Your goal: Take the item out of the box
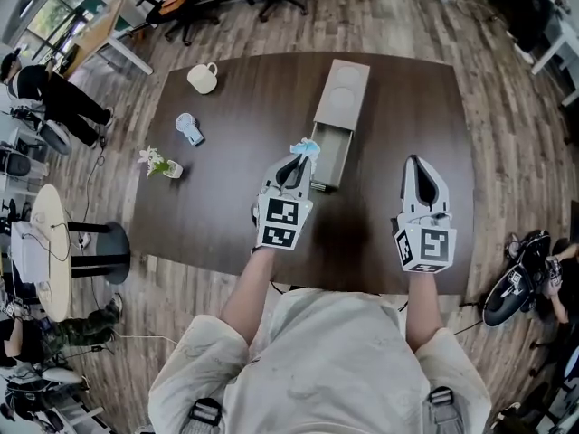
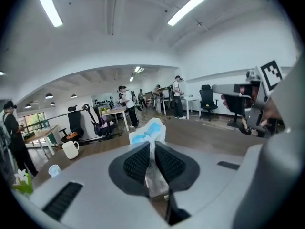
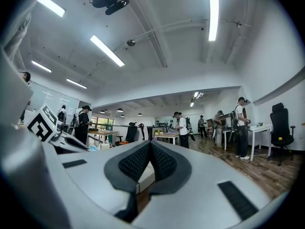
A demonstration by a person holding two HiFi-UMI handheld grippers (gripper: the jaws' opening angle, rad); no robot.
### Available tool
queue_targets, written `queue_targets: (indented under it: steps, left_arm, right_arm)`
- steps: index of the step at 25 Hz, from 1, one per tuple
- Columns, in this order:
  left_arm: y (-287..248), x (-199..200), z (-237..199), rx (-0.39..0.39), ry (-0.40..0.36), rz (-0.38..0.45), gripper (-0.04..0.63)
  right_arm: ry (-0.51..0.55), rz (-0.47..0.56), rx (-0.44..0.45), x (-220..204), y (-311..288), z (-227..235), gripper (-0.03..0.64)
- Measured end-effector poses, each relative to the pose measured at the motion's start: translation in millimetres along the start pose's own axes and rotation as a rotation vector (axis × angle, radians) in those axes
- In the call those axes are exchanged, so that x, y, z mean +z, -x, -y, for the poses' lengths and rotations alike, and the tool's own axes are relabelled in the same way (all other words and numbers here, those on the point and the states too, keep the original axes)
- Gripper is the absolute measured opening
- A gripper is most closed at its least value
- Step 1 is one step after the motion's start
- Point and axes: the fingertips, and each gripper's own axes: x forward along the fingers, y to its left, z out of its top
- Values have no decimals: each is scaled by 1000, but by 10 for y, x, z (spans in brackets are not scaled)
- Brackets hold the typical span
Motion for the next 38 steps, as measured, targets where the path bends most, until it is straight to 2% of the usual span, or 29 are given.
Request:
queue_targets:
  steps: [4, 11, 15, 21, 28, 38]
  left_arm:
    - [261, 214, -19, 56, 54, 108, 32]
    - [738, 522, -56, 192, 63, 319, 32]
    - [972, 602, -33, 262, 93, 431, 32]
    - [1099, 478, 41, 270, 114, 461, 32]
    - [1192, 530, 85, 282, 109, 498, 34]
    - [1209, 568, 117, 264, 99, 502, 34]
  right_arm:
    - [7, 19, 7, 67, 89, -31, 1]
    - [33, 46, 25, 205, 216, -104, 2]
    - [37, 61, 25, 276, 315, -90, 2]
    - [47, 58, 23, 261, 434, -95, 2]
    - [54, 64, 19, 303, 505, -78, 0]
    - [59, 63, 9, 296, 561, -85, 0]
